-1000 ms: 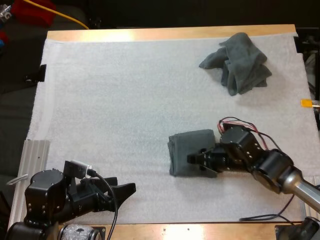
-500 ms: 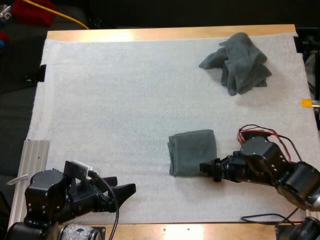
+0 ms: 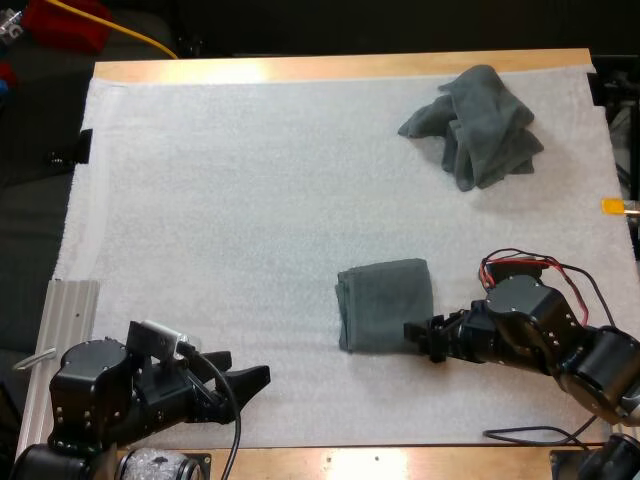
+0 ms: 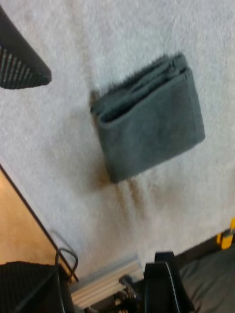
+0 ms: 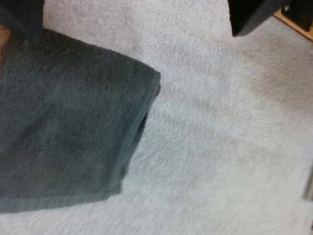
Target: Pick towel from pile, fold and stack
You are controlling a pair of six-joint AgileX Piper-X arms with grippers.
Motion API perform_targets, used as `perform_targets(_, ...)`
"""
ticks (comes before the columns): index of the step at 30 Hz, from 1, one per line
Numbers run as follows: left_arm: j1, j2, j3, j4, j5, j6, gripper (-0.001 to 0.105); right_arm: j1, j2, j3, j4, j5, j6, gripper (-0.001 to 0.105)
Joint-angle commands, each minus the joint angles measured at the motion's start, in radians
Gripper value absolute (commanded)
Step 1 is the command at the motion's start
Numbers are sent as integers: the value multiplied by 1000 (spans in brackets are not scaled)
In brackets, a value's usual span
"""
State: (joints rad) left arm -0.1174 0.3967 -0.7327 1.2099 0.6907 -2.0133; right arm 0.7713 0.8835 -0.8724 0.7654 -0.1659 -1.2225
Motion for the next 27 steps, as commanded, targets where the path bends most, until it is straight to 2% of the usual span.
perform_targets(1,-1,6,-4,-4,-31,6,71,1,-5,2,14,7,-15,73)
perform_targets(9,-1,112,19,-96,-32,6,71,1,-5,2,29,7,-37,73)
perform_targets(13,-1,206,18,-151,-15,6,71,1,-5,2,29,7,-37,73)
perform_targets(18,-1,346,18,-221,45,2,71,1,-5,2,29,7,-37,73)
perform_targets(21,-8,431,18,-250,49,3,71,1,-5,2,29,5,-37,73)
perform_targets(27,-88,581,18,-328,55,5,71,1,-5,2,29,5,-37,73)
